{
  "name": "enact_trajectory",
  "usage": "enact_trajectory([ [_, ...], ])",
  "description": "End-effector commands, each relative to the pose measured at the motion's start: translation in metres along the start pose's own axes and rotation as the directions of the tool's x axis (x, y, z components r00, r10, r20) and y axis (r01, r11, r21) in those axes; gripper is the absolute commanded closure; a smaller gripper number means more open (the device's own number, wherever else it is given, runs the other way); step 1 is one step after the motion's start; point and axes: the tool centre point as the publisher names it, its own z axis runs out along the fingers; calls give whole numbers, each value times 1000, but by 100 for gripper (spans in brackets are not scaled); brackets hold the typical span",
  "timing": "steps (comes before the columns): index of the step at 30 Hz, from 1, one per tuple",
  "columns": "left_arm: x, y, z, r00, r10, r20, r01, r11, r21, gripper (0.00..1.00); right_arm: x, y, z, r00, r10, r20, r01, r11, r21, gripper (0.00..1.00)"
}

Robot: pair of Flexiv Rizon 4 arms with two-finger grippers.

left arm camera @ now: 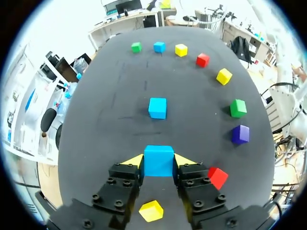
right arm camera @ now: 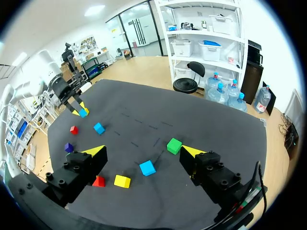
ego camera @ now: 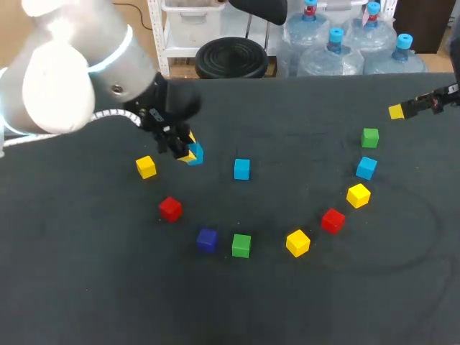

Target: Place the blue cubes, place green cubes on the blue cubes, place the yellow cubes on the green cubes, then place the red cubes on the yellow cubes, and place purple cube on the red cubes.

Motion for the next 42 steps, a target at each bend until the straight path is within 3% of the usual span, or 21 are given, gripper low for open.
enact_trajectory([
  [1, -9, 2, 14, 992, -10, -129, 10, 1000, -5, 100, 0, -1, 1, 1000, -1, 3, 1, 1000, -4, 0],
  [16, -20, 1, 34, 980, 45, -191, -37, 998, 45, 100, 0, -1, 1, 1000, -1, 3, 1, 1000, -4, 0],
  [42, -27, 3, 55, 974, 16, -228, -2, 998, 60, 100, 0, -1, 1, 1000, -1, 3, 1, 1000, -4, 0],
])
